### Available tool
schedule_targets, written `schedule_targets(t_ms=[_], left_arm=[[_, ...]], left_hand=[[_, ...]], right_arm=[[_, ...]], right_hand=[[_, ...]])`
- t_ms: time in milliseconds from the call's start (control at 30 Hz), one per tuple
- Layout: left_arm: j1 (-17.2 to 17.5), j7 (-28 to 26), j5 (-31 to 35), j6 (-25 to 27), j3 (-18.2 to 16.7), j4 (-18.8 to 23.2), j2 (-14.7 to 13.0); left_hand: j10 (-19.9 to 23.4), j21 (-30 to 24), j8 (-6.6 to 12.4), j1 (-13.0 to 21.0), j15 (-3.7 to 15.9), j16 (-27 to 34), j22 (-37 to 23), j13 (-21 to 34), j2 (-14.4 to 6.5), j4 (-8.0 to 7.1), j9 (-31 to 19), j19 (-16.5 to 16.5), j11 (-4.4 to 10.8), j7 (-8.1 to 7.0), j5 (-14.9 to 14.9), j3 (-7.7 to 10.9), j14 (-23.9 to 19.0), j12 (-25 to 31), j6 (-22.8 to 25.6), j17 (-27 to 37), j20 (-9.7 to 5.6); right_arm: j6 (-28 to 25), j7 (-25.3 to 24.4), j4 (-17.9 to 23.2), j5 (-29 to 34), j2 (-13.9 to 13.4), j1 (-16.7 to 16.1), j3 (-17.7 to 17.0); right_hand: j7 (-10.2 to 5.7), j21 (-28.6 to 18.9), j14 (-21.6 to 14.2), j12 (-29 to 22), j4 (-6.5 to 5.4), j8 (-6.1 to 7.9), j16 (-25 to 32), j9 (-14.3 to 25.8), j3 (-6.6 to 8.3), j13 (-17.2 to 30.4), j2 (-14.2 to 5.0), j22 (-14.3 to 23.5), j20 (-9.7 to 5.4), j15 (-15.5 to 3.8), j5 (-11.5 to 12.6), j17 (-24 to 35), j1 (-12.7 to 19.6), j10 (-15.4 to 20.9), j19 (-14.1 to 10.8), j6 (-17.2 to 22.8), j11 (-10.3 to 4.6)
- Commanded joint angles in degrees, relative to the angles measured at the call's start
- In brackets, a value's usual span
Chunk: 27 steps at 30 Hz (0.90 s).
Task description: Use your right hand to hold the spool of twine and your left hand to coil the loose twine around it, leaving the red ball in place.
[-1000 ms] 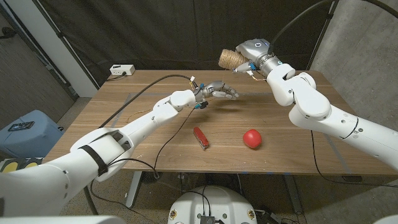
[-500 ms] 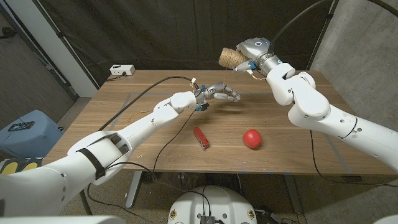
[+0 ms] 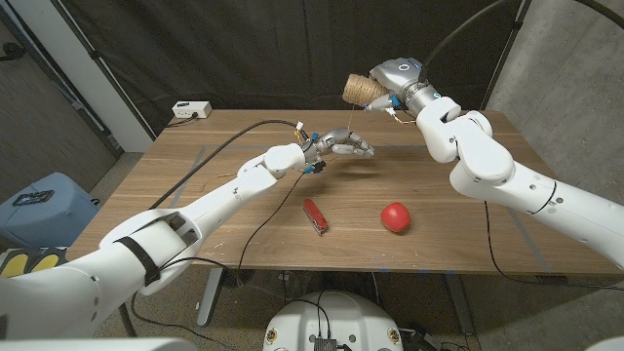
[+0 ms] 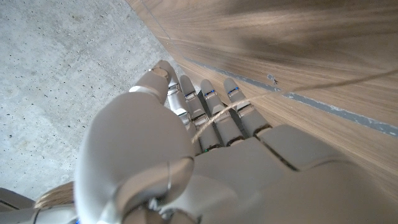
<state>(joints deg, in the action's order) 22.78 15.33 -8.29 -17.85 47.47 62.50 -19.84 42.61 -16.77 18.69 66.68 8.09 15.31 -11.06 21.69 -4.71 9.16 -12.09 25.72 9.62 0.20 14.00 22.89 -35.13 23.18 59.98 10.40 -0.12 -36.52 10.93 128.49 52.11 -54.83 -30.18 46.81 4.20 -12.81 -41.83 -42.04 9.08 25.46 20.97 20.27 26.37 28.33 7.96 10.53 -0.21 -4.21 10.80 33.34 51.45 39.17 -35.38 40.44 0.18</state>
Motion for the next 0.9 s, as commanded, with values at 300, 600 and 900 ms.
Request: schedule_targets(t_ms=[300, 600, 900], left_arm=[[0.9, 0.4, 0.3, 2.2, 0.6, 5.5, -1.8], [1.1, 1.5, -0.1, 2.7, 1.3, 7.8, -2.3], [1.3, 2.6, -0.6, 2.7, 1.6, 9.5, -2.9]], left_hand=[[0.0, -0.4, 0.11, -0.2, -0.13, 0.2, -0.3, 0.4, 0.1, 0.11, -0.2, 0.5, 0.01, 0.31, 0.2, -0.24, -0.5, 0.0, 0.5, 0.3, -0.17], [-0.4, -0.4, -0.09, 0.0, -0.33, 0.1, -0.3, 0.6, 0.1, 0.18, -0.3, 0.4, -0.21, 0.35, 0.2, -0.32, -0.5, -0.3, 0.1, 0.4, -0.02], [-0.4, -0.3, -0.31, -0.1, -0.45, -0.2, -0.3, 0.8, 0.2, 0.13, -0.3, 0.0, 0.07, 0.24, 0.2, -0.59, -0.1, -0.4, -0.4, 0.5, 0.07]], right_arm=[[0.9, 0.4, -0.8, 0.2, 0.0, 0.9, 0.2], [0.3, 0.3, -0.4, 0.3, -0.9, 0.3, -0.3], [0.0, 0.4, -0.7, 0.3, -1.0, 0.2, -0.4]], right_hand=[[-4.68, -0.3, -0.8, -0.4, 0.03, 0.55, -0.2, 0.1, -0.05, 0.1, -3.66, 0.1, -0.25, -5.65, 0.2, 0.3, 3.8, 4.0, -0.5, 5.4, -3.32], [-4.68, -0.3, -0.9, -0.4, 0.02, 0.61, -0.4, 0.1, -0.11, 0.0, -3.55, 0.1, -0.28, -5.7, 0.2, 0.3, 3.8, 4.1, -0.5, 5.6, -3.3], [-4.74, -0.3, -1.1, -0.4, 0.05, 0.54, -0.7, -0.1, -0.08, 0.1, -3.5, 0.1, -0.32, -5.82, 0.2, 0.3, 3.9, 4.0, -0.5, 5.6, -3.26]])
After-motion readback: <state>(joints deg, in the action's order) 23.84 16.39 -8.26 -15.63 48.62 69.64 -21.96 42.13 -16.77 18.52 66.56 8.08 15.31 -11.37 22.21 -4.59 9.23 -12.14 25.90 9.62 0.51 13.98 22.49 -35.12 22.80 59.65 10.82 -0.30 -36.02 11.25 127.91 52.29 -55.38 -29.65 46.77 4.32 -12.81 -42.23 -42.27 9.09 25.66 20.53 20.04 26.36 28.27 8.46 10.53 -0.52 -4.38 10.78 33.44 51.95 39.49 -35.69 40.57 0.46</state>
